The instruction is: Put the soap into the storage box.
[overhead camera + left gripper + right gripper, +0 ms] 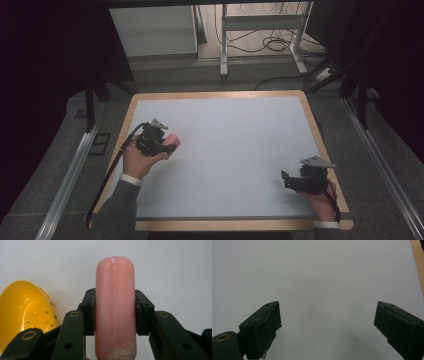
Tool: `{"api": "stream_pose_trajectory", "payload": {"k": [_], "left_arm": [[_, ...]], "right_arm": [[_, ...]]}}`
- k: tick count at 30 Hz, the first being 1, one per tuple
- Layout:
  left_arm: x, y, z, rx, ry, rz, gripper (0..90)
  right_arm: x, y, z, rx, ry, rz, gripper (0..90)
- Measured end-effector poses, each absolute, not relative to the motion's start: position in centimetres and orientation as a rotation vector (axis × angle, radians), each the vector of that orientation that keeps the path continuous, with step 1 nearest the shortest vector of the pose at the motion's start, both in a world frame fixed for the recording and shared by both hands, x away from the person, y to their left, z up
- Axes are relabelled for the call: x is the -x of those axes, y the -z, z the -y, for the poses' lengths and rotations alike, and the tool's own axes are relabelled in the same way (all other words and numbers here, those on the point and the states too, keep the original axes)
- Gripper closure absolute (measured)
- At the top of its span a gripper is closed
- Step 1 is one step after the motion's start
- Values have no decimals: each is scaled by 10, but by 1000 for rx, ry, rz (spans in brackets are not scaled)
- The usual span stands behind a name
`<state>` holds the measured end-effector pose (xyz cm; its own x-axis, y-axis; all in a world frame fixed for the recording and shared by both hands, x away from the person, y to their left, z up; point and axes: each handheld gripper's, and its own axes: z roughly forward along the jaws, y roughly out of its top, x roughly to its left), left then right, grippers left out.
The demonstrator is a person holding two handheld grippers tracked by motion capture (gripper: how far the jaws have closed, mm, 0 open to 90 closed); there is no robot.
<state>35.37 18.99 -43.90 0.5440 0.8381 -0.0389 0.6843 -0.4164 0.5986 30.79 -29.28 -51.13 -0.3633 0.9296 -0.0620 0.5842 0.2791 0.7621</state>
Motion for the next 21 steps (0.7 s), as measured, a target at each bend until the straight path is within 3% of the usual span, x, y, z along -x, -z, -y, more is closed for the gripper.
{"api": "stream_pose_trajectory", "payload": {"k": [21], "left_arm": [[-365, 437, -206, -2205, -370, -1283, 601]], "right_arm": [[-308, 511, 294, -1358, -897, -2042, 68]]}}
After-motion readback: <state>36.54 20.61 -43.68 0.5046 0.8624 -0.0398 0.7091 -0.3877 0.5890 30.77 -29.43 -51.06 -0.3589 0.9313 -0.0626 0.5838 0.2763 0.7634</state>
